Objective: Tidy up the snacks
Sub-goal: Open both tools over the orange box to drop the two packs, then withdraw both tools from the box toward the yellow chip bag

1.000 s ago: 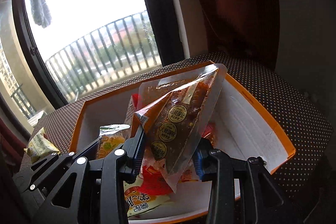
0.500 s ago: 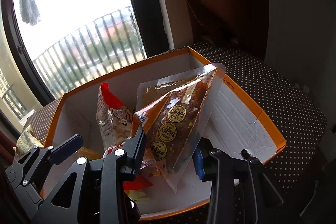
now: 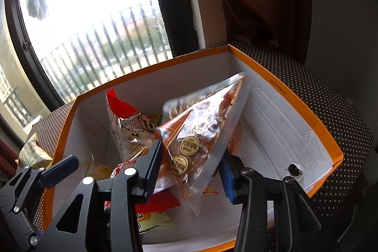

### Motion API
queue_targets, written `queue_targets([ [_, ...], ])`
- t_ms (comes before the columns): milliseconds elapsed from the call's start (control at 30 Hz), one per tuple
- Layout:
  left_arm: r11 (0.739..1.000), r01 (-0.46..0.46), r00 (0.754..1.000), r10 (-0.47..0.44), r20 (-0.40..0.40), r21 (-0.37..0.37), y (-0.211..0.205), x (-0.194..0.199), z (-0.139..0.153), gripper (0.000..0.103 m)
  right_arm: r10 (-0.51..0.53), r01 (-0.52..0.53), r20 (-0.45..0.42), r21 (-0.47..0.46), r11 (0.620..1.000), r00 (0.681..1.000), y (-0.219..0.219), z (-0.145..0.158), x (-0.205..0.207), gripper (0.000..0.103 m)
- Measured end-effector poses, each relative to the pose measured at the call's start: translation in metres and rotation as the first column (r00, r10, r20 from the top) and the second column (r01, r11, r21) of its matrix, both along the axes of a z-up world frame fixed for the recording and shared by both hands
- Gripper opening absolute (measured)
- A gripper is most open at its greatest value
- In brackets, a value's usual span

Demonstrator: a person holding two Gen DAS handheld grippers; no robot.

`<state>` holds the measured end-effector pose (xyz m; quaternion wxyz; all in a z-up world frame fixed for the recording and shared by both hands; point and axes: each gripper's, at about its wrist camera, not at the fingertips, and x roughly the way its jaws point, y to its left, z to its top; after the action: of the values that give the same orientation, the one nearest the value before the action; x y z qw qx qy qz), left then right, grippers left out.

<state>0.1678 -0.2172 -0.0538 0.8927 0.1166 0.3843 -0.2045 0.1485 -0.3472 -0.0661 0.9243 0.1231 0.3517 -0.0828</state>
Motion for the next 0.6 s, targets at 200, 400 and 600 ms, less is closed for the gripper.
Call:
queue_targets([
  [200, 1.0, -0.008, 1.0, 0.008, 0.01, -0.007, 0.005, -0.005, 0.002, 0.083, 0.028, -0.028, 0.002, 0.033, 0.999, 1.0, 0.005, 0.001, -0.002, 0.059],
  [400, 1.0, -0.013, 1.0, 0.013, 0.014, -0.009, 0.006, -0.011, 0.004, 0.083, 0.066, -0.066, 0.004, 0.067, 0.996, 0.998, 0.014, 0.004, -0.009, 0.06],
  [600, 1.0, -0.009, 1.0, 0.01, 0.03, -0.023, 0.01, -0.013, 0.006, 0.083, 0.07, -0.07, 0.013, 0.054, 0.996, 0.998, 0.023, 0.011, -0.018, 0.064],
])
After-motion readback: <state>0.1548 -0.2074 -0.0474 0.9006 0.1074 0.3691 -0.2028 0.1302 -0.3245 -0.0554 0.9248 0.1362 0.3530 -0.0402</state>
